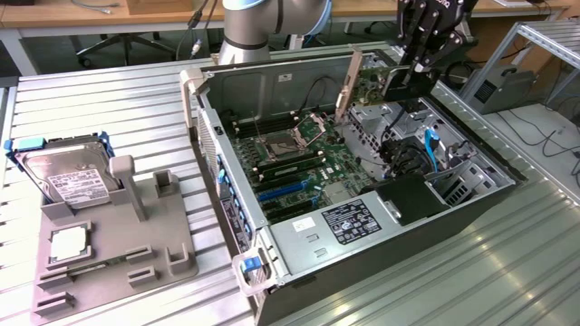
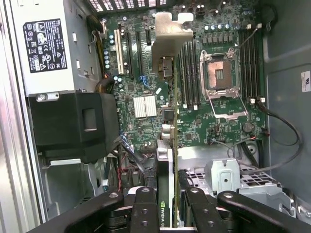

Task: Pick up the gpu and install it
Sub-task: 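Insert the gpu into the slot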

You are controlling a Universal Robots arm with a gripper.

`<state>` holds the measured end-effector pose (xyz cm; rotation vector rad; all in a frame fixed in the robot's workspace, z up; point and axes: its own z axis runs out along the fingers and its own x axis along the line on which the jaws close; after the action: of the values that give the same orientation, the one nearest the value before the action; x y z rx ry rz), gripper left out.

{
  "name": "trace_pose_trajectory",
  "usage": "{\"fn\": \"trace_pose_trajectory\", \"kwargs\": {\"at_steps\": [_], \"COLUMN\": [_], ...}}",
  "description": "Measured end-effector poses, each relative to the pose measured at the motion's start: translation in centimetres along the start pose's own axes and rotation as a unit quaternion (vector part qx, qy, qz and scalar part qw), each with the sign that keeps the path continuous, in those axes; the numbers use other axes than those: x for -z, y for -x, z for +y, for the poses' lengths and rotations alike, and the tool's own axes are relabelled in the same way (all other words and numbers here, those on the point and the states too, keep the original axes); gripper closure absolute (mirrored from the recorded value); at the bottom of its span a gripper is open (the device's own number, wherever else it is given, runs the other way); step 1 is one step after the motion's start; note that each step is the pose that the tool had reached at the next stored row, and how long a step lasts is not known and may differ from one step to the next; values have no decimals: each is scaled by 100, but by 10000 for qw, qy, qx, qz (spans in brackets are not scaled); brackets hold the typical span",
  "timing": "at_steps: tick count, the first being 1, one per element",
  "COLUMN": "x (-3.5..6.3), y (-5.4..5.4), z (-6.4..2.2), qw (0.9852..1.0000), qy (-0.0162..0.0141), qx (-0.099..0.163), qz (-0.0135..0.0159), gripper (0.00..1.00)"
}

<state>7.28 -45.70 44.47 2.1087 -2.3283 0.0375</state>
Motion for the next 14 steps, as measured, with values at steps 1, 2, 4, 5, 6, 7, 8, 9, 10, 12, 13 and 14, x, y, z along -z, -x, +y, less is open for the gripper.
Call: {"fn": "trace_pose_trajectory", "kwargs": {"at_steps": [1,2,4,5,6,7,8,9,10,12,13,14], "x": [-3,-5,-10,-14,-24,-42,-55,-66,-78,-84,-85,-85], "y": [-1,-1,-3,-4,-7,-11,-12,-13,-13,-13,-13,-13], "z": [7,14,35,49,75,115,130,139,146,149,149,150], "qw": [10000,10000,10000,10000,10000,10000,10000,10000,10000,10000,10000,10000], "qy": [1,2,3,4,3,2,2,2,2,2,2,2], "qx": [0,0,-1,-1,0,0,0,1,0,1,1,1], "qz": [-20,-37,-61,-68,-79,-89,-89,-88,-88,-88,-88,-88], "gripper": [73,73,73,73,73,73,73,73,73,73,73,73]}}
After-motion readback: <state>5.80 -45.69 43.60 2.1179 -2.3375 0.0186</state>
